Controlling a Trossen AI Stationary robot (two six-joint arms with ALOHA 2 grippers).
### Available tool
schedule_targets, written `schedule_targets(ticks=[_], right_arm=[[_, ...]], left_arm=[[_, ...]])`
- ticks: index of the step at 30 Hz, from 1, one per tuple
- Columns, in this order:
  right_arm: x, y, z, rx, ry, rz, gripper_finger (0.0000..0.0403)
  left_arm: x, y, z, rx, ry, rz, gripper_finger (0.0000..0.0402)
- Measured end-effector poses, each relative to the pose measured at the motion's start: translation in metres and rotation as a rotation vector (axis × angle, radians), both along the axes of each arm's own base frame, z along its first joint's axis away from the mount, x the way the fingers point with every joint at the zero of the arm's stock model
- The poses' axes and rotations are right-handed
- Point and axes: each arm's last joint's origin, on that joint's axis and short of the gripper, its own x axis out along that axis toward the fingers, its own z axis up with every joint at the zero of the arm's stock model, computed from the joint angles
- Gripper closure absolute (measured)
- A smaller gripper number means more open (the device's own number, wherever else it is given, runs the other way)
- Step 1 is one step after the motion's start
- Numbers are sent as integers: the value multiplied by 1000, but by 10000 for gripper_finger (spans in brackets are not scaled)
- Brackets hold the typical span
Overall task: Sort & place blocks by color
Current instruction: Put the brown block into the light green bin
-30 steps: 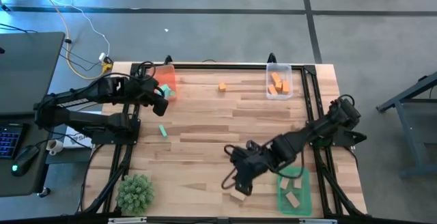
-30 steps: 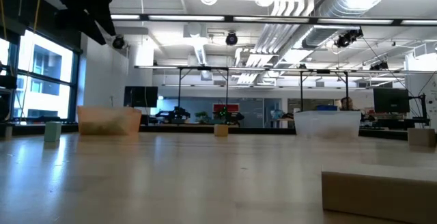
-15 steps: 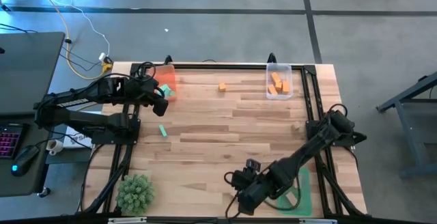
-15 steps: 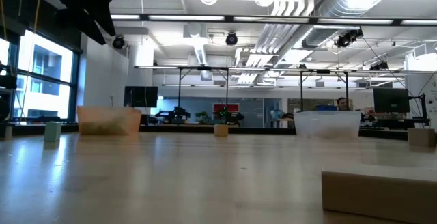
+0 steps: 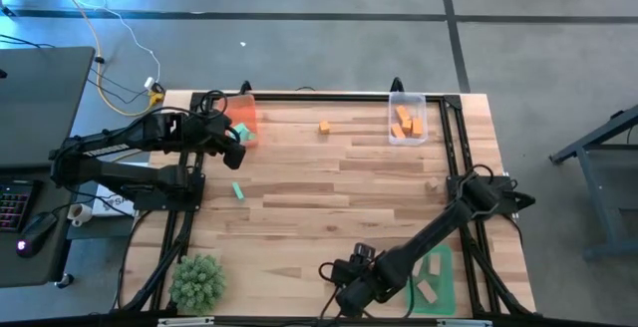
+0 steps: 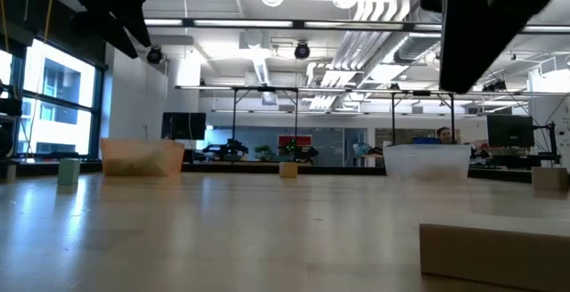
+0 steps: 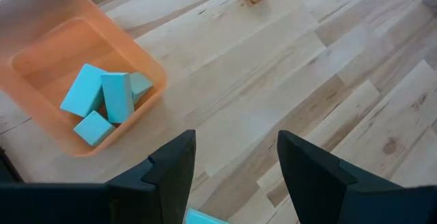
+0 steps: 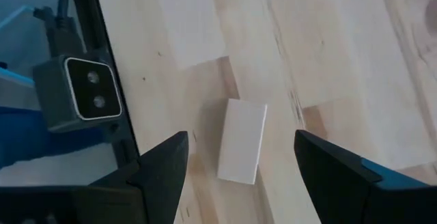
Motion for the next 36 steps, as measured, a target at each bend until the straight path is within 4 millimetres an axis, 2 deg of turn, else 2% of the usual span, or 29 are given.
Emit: schedule_targets(ticks=[11, 23, 27, 32, 36], right_arm=[[9, 8, -34, -6, 33, 14, 148], [11, 10, -60, -28, 93, -14, 153], [10, 9, -61, -30, 106, -25, 196], [7, 7, -61, -46, 147, -64, 298], [2, 6, -59, -59, 178, -76, 307]], left_arm=[[0, 0, 0, -1, -1, 1, 209], [0, 0, 0, -2, -1, 3, 209], [0, 0, 0, -2, -1, 3, 209], [0, 0, 0, -2, -1, 2, 209], [0, 0, 0, -1, -1, 2, 209]])
